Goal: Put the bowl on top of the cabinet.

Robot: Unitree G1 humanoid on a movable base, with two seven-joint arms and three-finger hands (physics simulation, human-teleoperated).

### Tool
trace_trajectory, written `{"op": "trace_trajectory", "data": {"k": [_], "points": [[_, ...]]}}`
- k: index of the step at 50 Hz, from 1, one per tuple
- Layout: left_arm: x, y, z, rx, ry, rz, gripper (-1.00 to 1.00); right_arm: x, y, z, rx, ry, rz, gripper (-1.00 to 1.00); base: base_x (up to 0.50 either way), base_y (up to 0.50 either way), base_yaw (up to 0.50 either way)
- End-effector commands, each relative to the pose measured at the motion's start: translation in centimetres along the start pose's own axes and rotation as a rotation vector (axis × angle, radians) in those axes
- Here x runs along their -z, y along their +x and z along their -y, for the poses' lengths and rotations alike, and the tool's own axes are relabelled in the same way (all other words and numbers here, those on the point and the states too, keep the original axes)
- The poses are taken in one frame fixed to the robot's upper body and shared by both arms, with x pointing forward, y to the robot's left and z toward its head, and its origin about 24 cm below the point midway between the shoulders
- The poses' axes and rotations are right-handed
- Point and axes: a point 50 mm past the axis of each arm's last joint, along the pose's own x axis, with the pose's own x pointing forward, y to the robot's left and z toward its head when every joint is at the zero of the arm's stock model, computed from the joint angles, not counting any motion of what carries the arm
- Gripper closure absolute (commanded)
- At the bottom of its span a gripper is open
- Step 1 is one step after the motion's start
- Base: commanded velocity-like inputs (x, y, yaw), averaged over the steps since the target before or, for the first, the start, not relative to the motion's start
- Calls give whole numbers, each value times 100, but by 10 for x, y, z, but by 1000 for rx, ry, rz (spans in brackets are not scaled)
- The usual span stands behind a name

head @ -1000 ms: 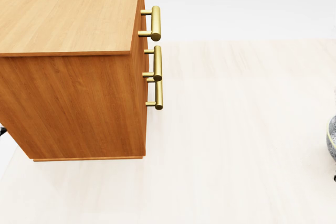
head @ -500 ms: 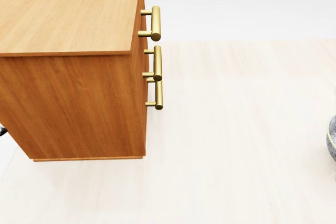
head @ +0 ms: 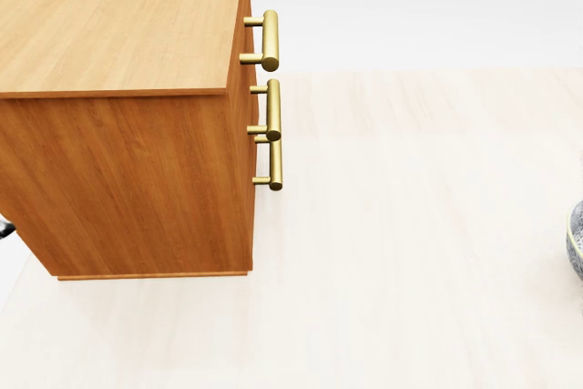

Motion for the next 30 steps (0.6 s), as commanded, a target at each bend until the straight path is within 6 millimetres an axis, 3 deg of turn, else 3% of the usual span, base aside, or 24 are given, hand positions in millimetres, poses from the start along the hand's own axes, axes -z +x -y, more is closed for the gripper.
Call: {"op": "trace_trajectory", "data": {"k": [1,13,30], "points": [[14,0,0,-15,-9,-58,-100,-6,3,-11,-44,-29,-14,-100,0,0,0],[14,1,0,-17,-9,-56,-100,-9,4,-26,-68,-19,-9,-100,0,0,0],[15,1,-1,-17,-9,-60,-100,3,4,-52,-112,29,-39,-100,0,0,0]]}}
